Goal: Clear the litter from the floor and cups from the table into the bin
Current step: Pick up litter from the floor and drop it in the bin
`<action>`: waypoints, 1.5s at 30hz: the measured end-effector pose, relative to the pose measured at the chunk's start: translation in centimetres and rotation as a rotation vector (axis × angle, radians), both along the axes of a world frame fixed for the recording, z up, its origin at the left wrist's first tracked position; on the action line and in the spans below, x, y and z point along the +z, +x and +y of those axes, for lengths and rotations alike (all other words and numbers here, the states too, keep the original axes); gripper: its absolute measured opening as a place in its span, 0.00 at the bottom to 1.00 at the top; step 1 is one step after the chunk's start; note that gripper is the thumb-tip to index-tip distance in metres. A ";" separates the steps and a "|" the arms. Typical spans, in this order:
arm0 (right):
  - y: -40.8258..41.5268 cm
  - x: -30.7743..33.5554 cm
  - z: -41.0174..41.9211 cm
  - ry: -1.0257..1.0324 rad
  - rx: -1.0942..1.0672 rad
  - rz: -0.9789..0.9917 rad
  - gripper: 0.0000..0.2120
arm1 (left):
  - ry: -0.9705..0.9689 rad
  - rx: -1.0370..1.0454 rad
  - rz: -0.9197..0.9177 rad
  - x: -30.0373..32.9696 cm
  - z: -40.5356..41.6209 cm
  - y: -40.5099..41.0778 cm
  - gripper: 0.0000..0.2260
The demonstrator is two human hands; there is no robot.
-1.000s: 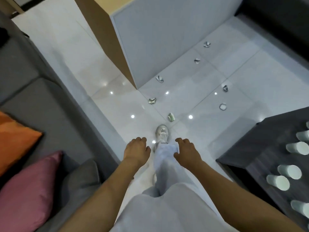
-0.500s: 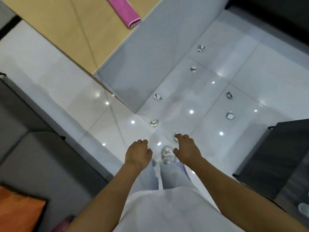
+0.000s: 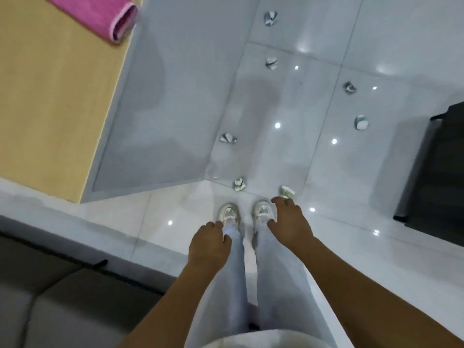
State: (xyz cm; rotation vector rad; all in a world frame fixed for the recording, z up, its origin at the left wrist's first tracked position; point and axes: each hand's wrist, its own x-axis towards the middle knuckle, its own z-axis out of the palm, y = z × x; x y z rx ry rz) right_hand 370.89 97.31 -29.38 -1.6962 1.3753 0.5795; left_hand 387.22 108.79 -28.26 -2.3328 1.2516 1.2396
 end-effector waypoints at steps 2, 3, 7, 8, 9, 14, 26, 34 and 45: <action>0.7 -4.2 -0.3 0.020 -0.031 -0.004 0.24 | 0.022 0.031 0.014 -3.9 -0.4 0.5 0.17; 0.9 -6.7 -0.4 0.028 -0.034 -0.005 0.24 | 0.031 0.055 0.020 -6.1 -0.6 0.7 0.17; 1.8 -16.9 -0.5 0.055 -0.007 0.014 0.24 | 0.054 0.134 0.028 -15.0 -1.0 1.0 0.18; 2.0 -19.7 -0.5 0.057 0.006 0.018 0.24 | 0.054 0.146 0.022 -17.4 -1.0 1.0 0.18; 2.2 -22.4 -0.4 0.062 0.019 0.022 0.24 | 0.053 0.149 0.019 -19.6 -0.9 1.1 0.18; 3.5 -34.2 0.6 0.073 0.109 0.030 0.25 | 0.044 0.205 -0.001 -29.2 -1.1 2.0 0.18; 8.3 -52.8 -0.7 -0.156 0.428 -0.074 0.37 | -0.004 0.123 0.024 -44.7 -3.4 6.2 0.18; 8.1 -55.7 -0.9 -0.129 0.332 -0.217 0.25 | 0.002 0.054 0.096 -47.8 -4.7 6.2 0.20; 5.6 -42.8 0.0 0.042 0.016 -0.360 0.27 | -0.030 -0.319 0.167 -40.2 -8.0 1.7 0.38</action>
